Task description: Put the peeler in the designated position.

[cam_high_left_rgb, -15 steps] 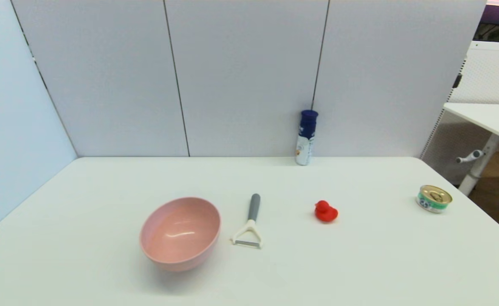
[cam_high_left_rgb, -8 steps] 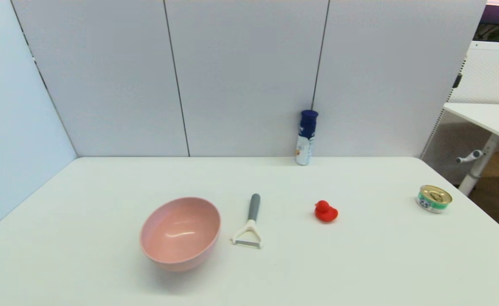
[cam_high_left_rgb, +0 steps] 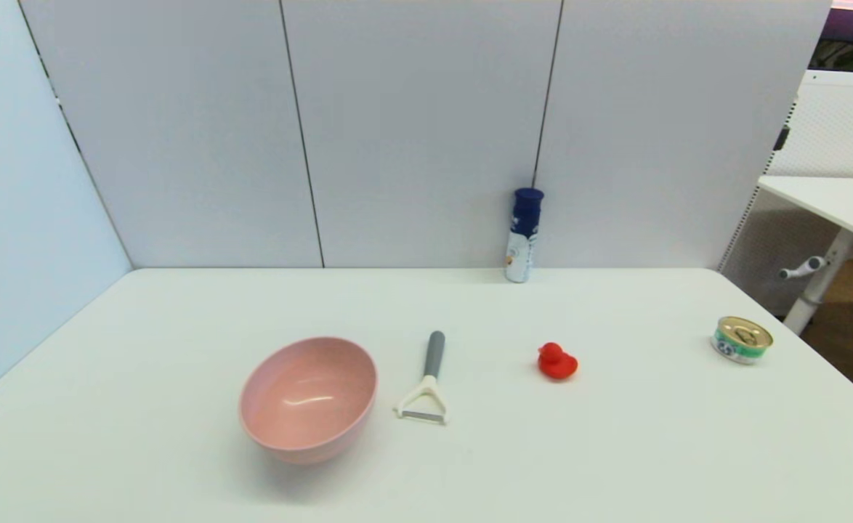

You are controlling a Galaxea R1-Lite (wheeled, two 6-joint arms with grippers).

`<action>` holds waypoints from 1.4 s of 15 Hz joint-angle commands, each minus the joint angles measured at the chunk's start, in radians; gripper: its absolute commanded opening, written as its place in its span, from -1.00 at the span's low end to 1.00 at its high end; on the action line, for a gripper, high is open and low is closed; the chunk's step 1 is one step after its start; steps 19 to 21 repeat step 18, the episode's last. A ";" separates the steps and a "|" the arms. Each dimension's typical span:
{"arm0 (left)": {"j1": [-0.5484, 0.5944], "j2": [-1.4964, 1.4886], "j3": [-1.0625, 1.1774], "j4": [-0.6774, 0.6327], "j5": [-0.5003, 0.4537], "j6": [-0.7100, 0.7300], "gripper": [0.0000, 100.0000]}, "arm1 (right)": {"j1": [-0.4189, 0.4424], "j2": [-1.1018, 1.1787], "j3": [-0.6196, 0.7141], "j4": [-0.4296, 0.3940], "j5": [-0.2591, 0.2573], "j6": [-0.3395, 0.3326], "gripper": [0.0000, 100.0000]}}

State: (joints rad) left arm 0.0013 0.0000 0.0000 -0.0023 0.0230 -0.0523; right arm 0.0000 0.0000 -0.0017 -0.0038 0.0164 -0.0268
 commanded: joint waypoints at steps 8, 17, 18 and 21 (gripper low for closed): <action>0.000 0.000 0.000 -0.001 0.000 0.000 1.00 | 0.002 0.000 0.000 -0.001 0.002 -0.007 1.00; 0.000 0.000 0.000 -0.001 0.000 -0.001 1.00 | 0.002 0.000 0.000 -0.001 -0.010 0.016 1.00; 0.000 0.002 0.000 -0.001 0.000 0.000 1.00 | 0.000 0.000 0.000 -0.001 -0.010 0.016 1.00; 0.000 0.002 0.000 -0.001 0.000 0.000 1.00 | 0.000 0.000 0.000 -0.001 -0.010 0.016 1.00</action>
